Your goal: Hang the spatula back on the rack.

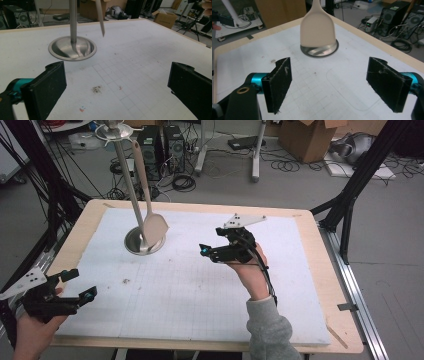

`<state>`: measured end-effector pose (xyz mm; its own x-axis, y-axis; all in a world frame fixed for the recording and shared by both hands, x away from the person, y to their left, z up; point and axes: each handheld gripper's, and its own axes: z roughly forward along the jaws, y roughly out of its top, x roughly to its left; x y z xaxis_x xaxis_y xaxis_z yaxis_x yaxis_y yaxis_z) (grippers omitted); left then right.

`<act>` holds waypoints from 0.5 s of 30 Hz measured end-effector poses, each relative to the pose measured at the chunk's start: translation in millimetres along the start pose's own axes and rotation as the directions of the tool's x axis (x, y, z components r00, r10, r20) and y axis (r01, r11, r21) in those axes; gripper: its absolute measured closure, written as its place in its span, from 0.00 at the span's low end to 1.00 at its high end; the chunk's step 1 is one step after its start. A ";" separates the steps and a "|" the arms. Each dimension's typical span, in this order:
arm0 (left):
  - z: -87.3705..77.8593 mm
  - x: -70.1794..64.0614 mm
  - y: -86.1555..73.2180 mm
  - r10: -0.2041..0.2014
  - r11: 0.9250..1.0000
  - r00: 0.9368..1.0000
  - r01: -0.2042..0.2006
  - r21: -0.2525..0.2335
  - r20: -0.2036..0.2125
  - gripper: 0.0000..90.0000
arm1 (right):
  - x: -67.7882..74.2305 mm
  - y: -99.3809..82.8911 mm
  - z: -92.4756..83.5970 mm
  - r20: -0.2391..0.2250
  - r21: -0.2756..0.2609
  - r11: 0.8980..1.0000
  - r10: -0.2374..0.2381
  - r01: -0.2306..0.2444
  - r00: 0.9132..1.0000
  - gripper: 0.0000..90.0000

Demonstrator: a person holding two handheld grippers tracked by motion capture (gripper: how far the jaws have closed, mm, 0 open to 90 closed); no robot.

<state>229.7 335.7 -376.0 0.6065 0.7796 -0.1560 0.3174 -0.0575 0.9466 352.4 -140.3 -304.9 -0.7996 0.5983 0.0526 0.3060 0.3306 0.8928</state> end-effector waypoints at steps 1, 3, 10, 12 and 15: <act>0.9 -0.4 0.7 0.004 1.000 1.000 -0.004 -0.001 0.001 0.03 | -0.5 -3.9 -2.5 0.007 -0.010 1.000 -0.002 0.002 1.000 0.22; 2.4 -1.4 2.3 0.004 1.000 1.000 -0.004 -0.011 0.007 0.03 | -1.0 -12.8 -9.0 0.012 -0.025 1.000 -0.010 0.010 1.000 0.22; 6.7 -2.1 2.9 0.012 1.000 1.000 -0.012 0.000 0.011 0.03 | -1.9 -37.7 -27.9 -0.007 -0.049 0.999 -0.015 0.015 1.000 0.22; 8.4 -2.8 2.7 0.013 1.000 1.000 -0.013 0.004 0.014 0.03 | -2.4 -43.2 -31.9 -0.015 -0.060 0.998 -0.018 0.017 1.000 0.22; 9.3 -3.6 2.8 0.016 1.000 1.000 -0.016 0.003 0.018 0.03 | -4.1 -51.5 -38.7 -0.016 -0.066 0.998 -0.025 0.024 1.000 0.22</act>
<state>235.2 326.9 -375.4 0.6242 0.7675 -0.1462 0.3098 -0.0713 0.9481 319.9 -188.0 -333.8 -0.8150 0.5783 0.0375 0.2523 0.2958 0.9213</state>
